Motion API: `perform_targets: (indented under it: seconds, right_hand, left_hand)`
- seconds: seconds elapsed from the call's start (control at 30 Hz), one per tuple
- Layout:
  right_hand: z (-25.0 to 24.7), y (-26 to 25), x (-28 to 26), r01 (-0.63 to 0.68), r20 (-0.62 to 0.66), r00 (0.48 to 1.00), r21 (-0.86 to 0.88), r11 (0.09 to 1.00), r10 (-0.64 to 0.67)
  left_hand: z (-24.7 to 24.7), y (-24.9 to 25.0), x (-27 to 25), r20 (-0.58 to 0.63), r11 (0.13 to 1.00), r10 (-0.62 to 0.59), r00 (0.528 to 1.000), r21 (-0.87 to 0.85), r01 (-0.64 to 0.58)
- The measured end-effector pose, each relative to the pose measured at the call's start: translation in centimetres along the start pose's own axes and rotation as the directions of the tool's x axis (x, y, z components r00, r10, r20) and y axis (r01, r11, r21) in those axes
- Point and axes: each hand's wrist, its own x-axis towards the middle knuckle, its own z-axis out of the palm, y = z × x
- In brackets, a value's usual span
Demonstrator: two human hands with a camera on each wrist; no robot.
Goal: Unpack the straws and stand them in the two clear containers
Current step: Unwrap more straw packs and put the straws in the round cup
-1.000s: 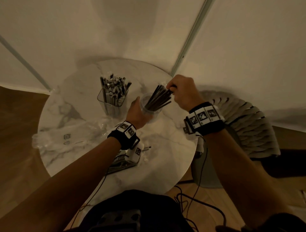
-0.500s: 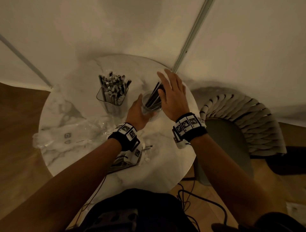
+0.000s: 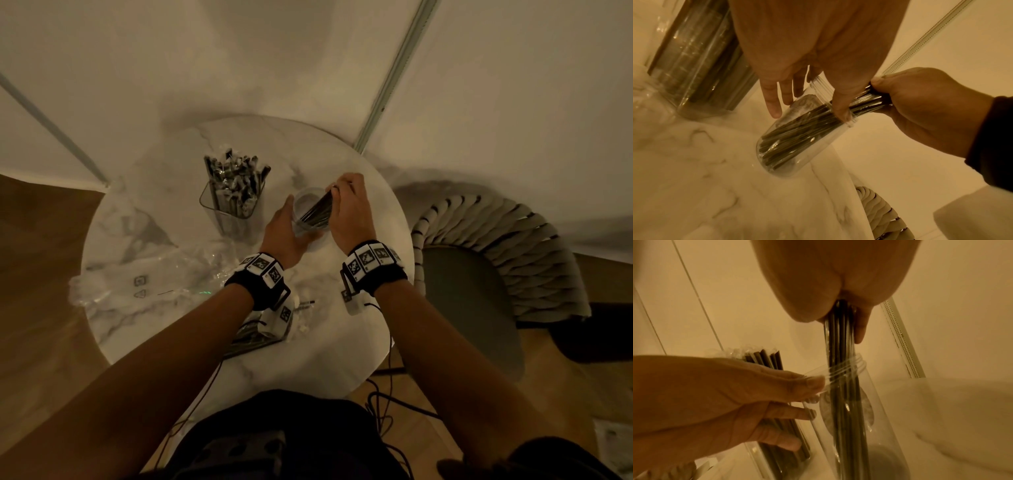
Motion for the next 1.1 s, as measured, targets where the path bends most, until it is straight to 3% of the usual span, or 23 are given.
perform_targets:
  seconds: [0.13, 0.27, 0.33, 0.43, 0.57, 0.63, 0.73, 0.87, 1.0, 1.1]
  right_hand:
    - [-0.5, -0.4, -0.1, -0.059, 0.005, 0.998, -0.02, 0.998, 0.059]
    - [-1.8, -1.0, -0.1, -0.168, 0.093, 0.981, -0.001, 0.986, 0.167]
    - [-2.7, -1.2, -0.8, -0.177, 0.024, 0.984, -0.005, 0.984, 0.177]
    - [-3.8, -1.6, -2.9, -0.169, -0.166, 0.967, 0.146, 0.975, 0.193]
    - [-3.1, -1.0, -7.1, -0.259, -0.266, 0.903, 0.289, 0.922, 0.337]
    - [-1.8, 0.3, -9.4, -0.342, -0.191, 0.896, 0.278, 0.898, 0.4]
    - [0.7, 2.4, -13.0, -0.464, 0.108, 0.886, 0.186, 0.866, 0.451]
    - [3.0, 3.2, -16.5, -0.431, 0.429, 0.809, -0.031, 0.902, 0.401]
    - [4.4, 2.6, -17.7, -0.278, 0.539, 0.781, -0.153, 0.948, 0.316]
    - [4.5, 1.8, -17.8, -0.294, 0.537, 0.776, -0.157, 0.943, 0.331]
  left_hand:
    - [-0.3, 0.4, -0.2, -0.002, 1.0, -0.016, 1.0, 0.015, 0.016]
    - [-1.3, 1.3, -1.4, 0.074, 0.999, -0.043, 0.996, -0.029, 0.046]
    - [-1.5, 0.8, -2.2, 0.073, 0.998, -0.064, 0.995, -0.02, 0.066]
    - [-1.6, -1.4, -3.7, 0.096, 0.992, -0.115, 0.989, 0.064, 0.11]
    - [-2.2, -4.7, -6.6, 0.138, 0.974, -0.058, 0.989, 0.227, 0.025]
    - [-2.9, -6.0, -8.0, 0.202, 0.956, -0.084, 0.976, 0.293, 0.022]
    - [-3.6, -7.5, -9.8, 0.305, 0.871, -0.151, 0.94, 0.491, -0.019]
    - [-3.7, -8.7, -11.6, 0.37, 0.749, -0.171, 0.913, 0.651, -0.123]
    - [-3.3, -9.3, -12.0, 0.388, 0.669, -0.18, 0.904, 0.722, -0.176]
    - [-2.8, -9.8, -12.0, 0.386, 0.685, -0.191, 0.902, 0.711, -0.159]
